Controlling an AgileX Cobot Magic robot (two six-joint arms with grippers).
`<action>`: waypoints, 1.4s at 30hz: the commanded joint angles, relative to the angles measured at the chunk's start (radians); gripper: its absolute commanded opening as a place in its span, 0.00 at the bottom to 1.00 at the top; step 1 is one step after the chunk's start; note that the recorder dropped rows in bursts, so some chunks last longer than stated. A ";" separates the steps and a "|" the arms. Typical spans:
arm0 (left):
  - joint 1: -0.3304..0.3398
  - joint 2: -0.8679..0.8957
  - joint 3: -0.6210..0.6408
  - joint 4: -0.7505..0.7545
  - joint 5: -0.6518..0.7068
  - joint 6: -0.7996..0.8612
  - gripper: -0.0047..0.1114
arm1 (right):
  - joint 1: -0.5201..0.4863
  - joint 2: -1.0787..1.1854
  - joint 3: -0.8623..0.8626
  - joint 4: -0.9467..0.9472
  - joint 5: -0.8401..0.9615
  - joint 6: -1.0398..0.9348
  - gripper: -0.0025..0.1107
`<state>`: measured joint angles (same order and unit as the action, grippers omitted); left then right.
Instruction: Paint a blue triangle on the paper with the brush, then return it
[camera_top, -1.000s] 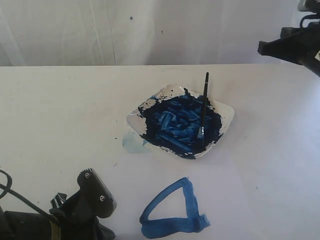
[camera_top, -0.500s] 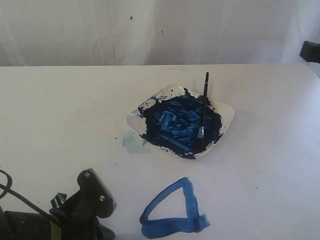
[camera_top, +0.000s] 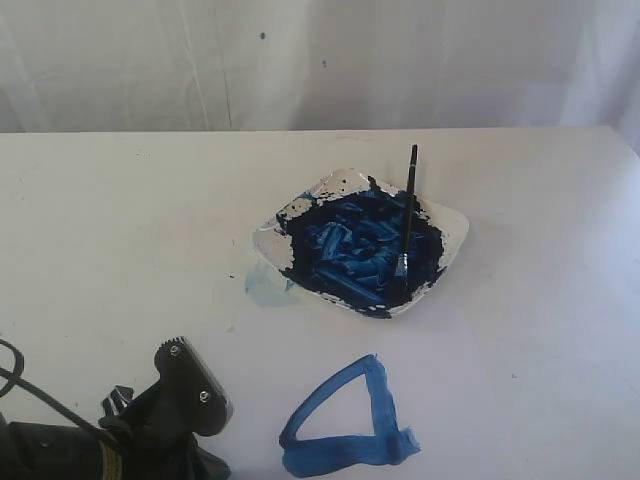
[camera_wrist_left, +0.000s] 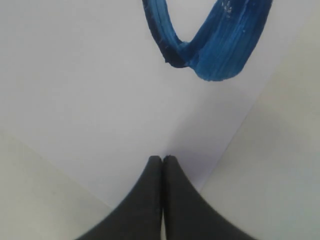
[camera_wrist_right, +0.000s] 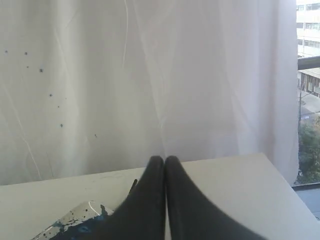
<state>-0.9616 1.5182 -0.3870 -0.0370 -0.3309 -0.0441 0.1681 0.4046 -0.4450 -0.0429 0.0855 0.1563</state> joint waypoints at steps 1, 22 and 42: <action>0.003 0.005 0.007 -0.007 0.031 -0.001 0.04 | -0.009 -0.066 0.003 0.008 0.150 0.006 0.02; 0.003 0.005 0.007 -0.007 0.031 -0.001 0.04 | -0.009 -0.143 0.003 0.019 0.248 0.001 0.02; 0.003 0.005 0.007 -0.007 0.031 -0.001 0.04 | -0.012 -0.228 0.199 0.011 0.233 -0.112 0.02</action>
<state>-0.9616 1.5182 -0.3870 -0.0370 -0.3309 -0.0441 0.1681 0.2010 -0.2839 -0.0240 0.3574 0.0677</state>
